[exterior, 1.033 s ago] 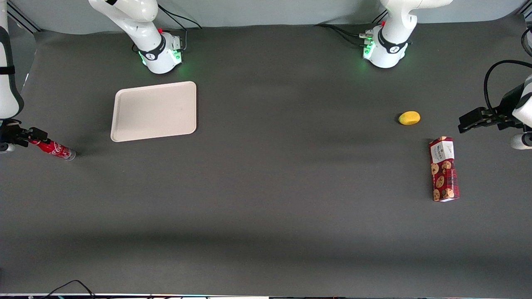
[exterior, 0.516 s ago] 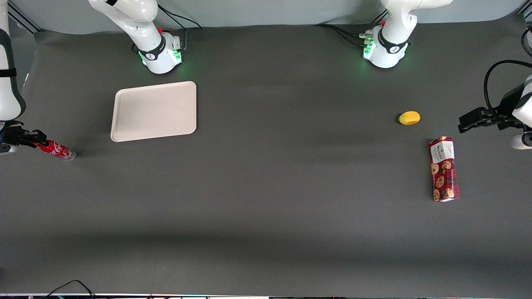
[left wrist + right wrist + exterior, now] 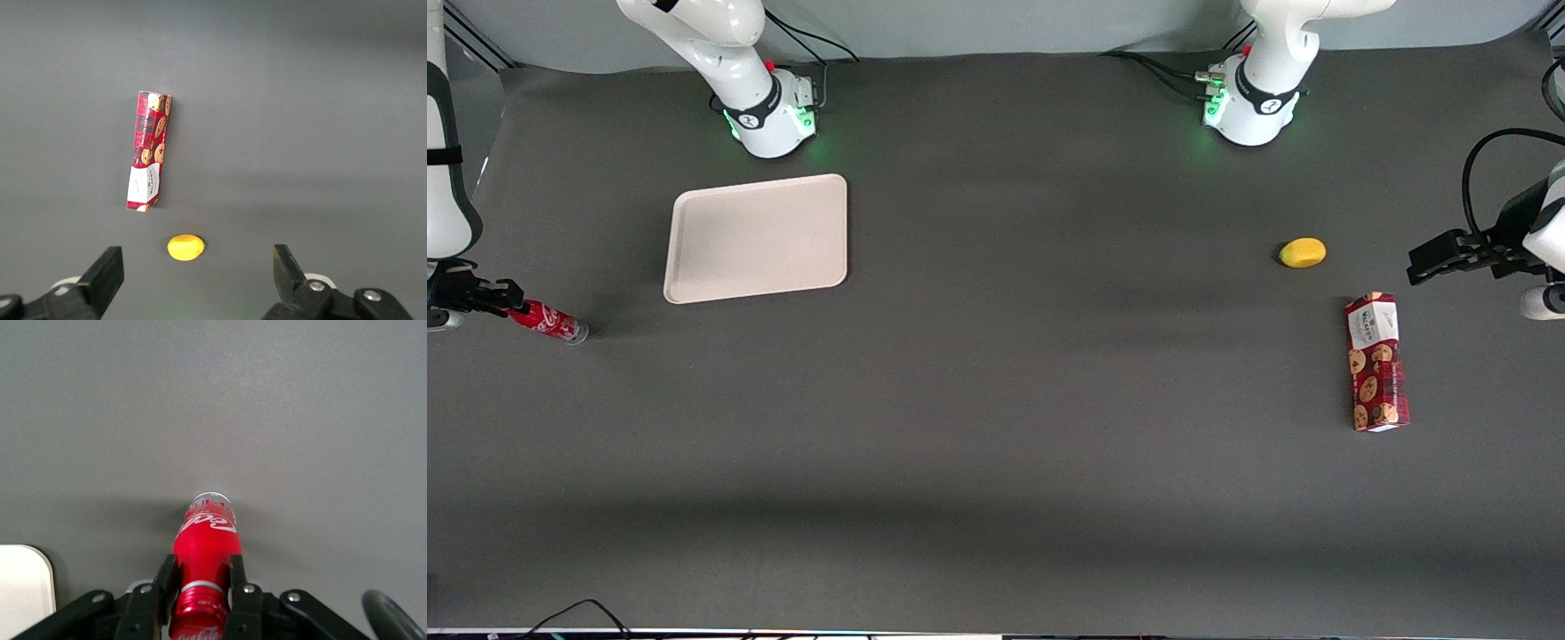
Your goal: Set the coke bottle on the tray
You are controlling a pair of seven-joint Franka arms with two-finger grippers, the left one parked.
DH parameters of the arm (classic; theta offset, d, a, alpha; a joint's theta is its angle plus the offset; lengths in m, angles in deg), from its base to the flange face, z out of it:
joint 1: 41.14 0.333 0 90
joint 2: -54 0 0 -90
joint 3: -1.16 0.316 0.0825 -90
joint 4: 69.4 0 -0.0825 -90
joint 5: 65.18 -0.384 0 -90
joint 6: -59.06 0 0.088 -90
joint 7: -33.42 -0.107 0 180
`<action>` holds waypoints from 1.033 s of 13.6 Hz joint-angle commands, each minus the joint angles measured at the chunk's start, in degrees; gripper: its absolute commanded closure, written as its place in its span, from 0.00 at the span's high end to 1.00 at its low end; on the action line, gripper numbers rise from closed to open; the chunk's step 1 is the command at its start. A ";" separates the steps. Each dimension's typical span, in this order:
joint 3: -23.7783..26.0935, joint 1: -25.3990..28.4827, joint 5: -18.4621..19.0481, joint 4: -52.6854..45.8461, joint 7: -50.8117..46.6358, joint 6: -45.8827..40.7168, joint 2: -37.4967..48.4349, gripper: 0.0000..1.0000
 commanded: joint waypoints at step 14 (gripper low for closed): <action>1.80 4.62 7.33 -18.07 -14.80 -35.77 16.33 0.00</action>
